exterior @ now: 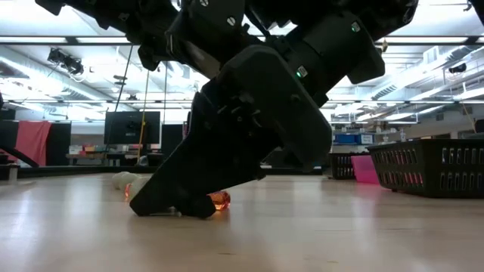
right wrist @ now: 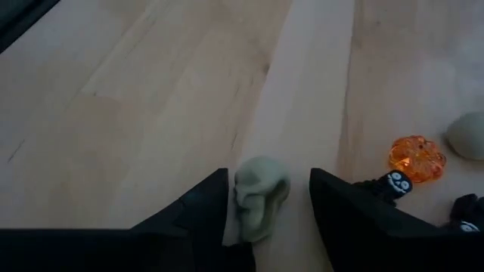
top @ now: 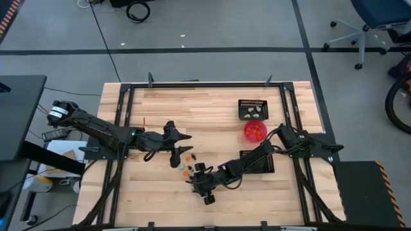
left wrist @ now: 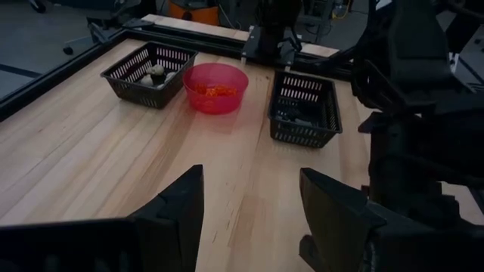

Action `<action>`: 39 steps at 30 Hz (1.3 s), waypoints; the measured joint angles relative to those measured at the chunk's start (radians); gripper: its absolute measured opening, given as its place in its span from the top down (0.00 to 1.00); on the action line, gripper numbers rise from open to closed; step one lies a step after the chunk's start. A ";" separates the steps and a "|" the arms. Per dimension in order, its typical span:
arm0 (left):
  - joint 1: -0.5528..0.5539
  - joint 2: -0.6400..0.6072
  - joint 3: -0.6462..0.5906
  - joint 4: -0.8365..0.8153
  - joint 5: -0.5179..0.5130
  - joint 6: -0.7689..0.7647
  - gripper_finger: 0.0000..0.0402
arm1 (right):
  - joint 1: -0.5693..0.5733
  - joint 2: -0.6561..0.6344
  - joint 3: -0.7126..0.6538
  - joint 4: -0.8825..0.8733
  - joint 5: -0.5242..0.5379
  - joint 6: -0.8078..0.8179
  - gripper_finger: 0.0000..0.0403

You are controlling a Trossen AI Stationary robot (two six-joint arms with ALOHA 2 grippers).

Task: Sort Halloween decoration
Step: Put the white skull toy into the top black bin

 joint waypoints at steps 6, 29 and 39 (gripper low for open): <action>0.000 0.000 0.000 0.000 0.000 0.000 0.52 | -0.001 -0.001 -0.001 -0.007 0.000 0.000 0.59; 0.000 0.000 0.000 -0.005 0.000 0.016 0.52 | -0.007 -0.083 -0.007 -0.210 0.094 -0.013 0.73; 0.000 0.000 0.000 -0.006 0.000 0.016 0.52 | -0.006 -0.128 -0.008 -0.342 0.169 -0.011 0.73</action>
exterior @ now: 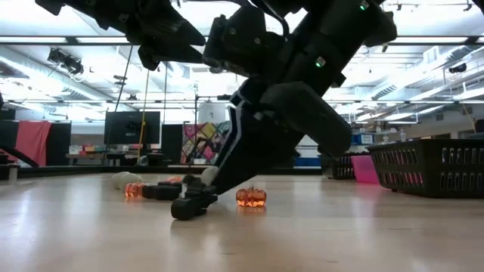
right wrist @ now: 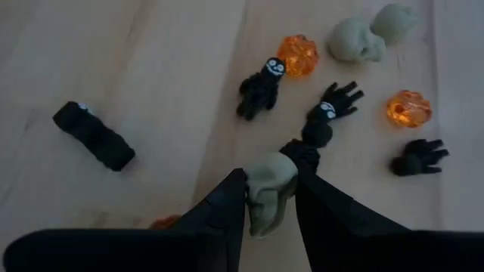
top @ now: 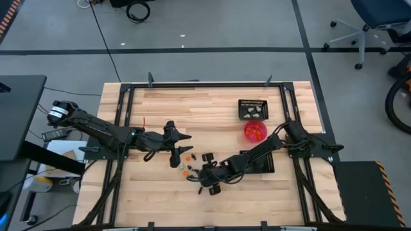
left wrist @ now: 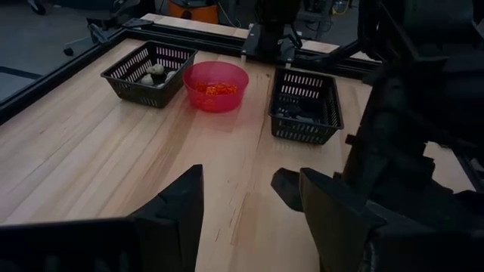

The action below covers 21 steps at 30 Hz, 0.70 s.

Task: Sort Halloween decoration
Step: Put the white skull toy into the top black bin

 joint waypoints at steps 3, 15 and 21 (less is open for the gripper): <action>0.000 0.000 0.000 0.000 0.000 0.000 0.52 | 0.001 -0.012 0.000 -0.039 0.017 0.004 0.73; 0.000 0.000 0.001 0.002 0.000 0.000 0.52 | 0.003 -0.098 0.001 -0.194 0.125 0.038 0.73; 0.000 0.000 0.001 0.002 0.000 0.000 0.52 | 0.010 -0.153 0.002 -0.338 0.239 0.091 0.73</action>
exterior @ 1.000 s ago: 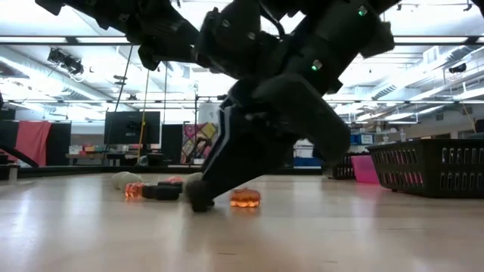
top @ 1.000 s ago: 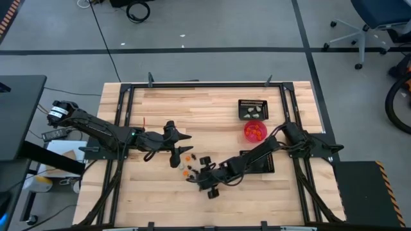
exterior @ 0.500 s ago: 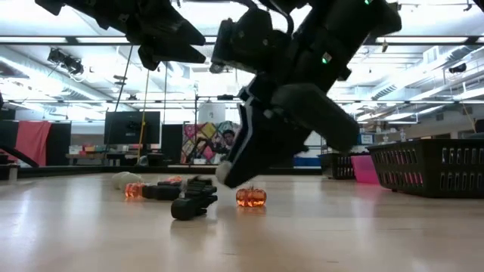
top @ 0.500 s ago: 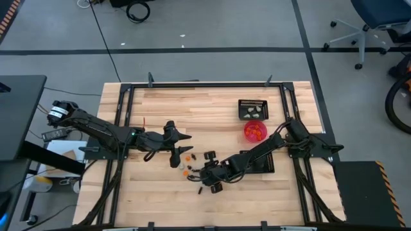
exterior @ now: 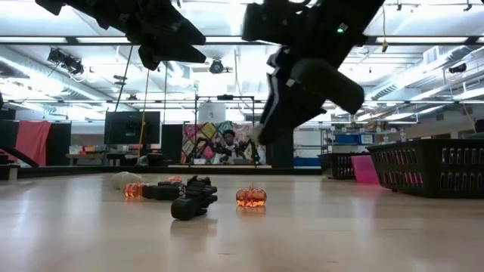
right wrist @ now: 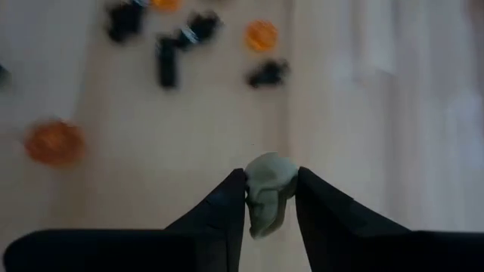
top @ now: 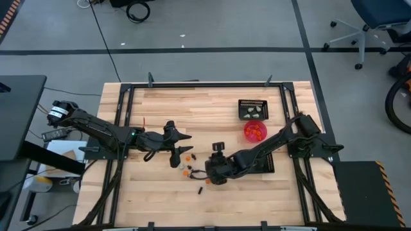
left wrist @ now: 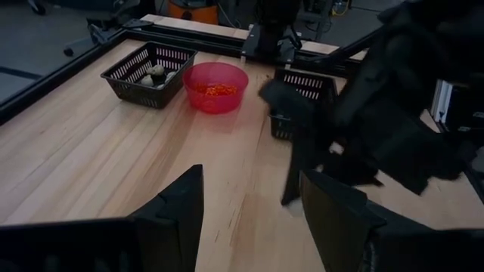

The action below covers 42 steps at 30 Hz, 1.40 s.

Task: Sort Halloween decoration
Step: Put the white skull toy into the top black bin

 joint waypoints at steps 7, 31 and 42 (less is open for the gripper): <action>0.000 0.000 0.000 -0.001 0.000 0.000 0.52 | 0.003 -0.045 0.000 -0.218 0.157 0.129 0.73; 0.000 0.000 0.000 0.003 0.000 -0.009 0.52 | -0.047 -0.053 -0.027 -0.799 0.493 0.614 0.73; 0.000 0.000 0.000 0.007 0.000 -0.010 0.52 | -0.186 -0.052 -0.229 -0.810 0.531 0.724 0.73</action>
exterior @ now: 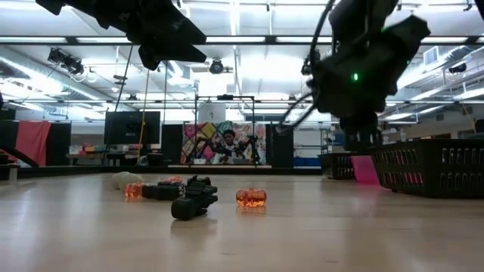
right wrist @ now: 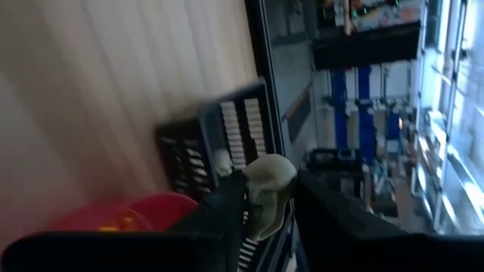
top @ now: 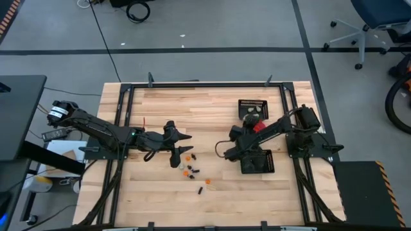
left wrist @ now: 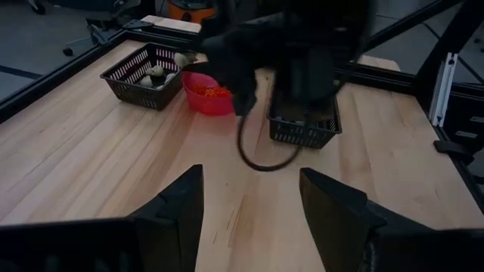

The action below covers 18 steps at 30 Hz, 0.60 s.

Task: Sort Halloween decoration
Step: Put the white skull toy into the top black bin

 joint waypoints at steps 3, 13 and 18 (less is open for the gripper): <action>0.000 0.000 0.000 0.000 0.000 0.000 0.52 | -0.033 0.000 -0.035 0.001 0.009 0.007 0.73; 0.001 0.000 0.000 0.000 0.000 0.000 0.52 | -0.107 0.000 -0.068 0.003 0.035 -0.025 0.73; 0.001 0.000 0.000 0.000 0.000 0.000 0.52 | -0.132 0.000 -0.068 0.029 0.030 -0.057 0.73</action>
